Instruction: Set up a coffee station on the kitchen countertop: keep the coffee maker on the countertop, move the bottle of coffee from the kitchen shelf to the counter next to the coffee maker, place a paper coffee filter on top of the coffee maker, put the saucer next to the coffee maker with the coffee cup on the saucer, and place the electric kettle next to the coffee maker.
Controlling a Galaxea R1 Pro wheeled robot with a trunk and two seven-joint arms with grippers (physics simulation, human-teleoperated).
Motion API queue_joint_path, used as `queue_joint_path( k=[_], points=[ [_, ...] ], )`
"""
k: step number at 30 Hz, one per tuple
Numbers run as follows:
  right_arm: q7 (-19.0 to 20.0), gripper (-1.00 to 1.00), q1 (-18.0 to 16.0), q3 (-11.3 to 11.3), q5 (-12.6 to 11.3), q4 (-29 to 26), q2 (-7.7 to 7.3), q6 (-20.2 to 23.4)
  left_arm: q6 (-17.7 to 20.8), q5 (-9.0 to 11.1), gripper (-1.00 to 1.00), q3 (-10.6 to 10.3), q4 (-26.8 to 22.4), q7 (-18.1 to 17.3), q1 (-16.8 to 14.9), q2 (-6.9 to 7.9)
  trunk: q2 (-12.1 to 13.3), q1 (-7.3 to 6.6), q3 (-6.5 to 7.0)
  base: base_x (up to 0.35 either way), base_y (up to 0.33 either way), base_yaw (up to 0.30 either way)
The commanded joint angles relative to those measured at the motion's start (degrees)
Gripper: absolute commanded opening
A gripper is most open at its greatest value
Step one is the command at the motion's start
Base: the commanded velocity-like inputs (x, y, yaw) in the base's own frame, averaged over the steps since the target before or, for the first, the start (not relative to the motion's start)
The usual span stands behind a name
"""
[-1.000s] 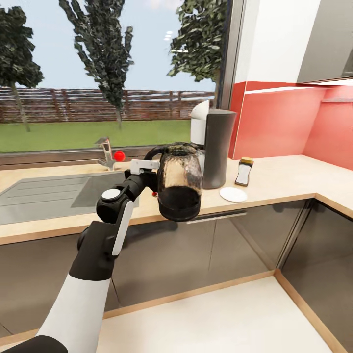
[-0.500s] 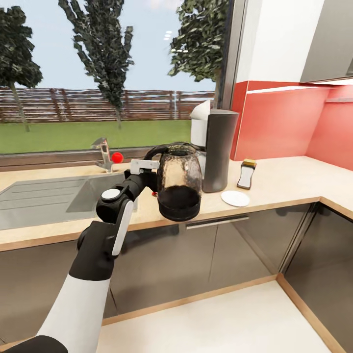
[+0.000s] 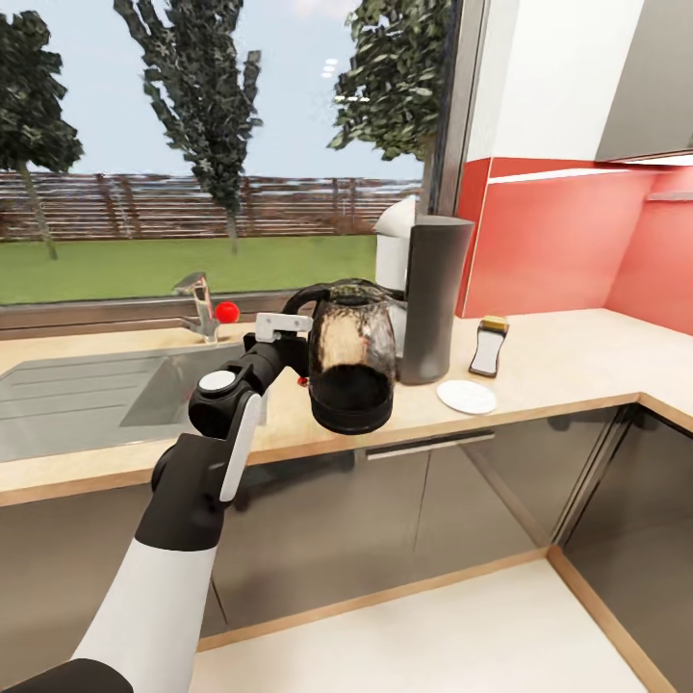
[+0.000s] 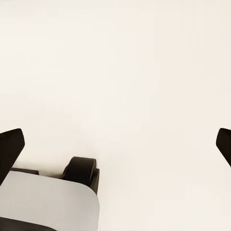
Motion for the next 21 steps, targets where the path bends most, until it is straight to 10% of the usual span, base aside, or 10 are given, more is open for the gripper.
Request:
queue_joint_path(
  k=[1, 21],
  points=[
    [0.18, 1.0, -0.03, -0.49, 0.57, 0.04, -0.02, -0.19, 0.29, -0.19, -1.0, -0.02, -0.1, 0.0, -0.04, -0.01, -0.03, 0.0, -0.06, 0.062, 0.056, 0.0],
    [0.18, 1.0, -0.03, -0.49, 0.57, 0.04, -0.02, -0.2, 0.29, -0.28, -1.0, 0.05, -0.05, 0.0, -0.06, -0.01, -0.03, 0.0, -0.06, 0.092, 0.084, 0.0]
  ],
)
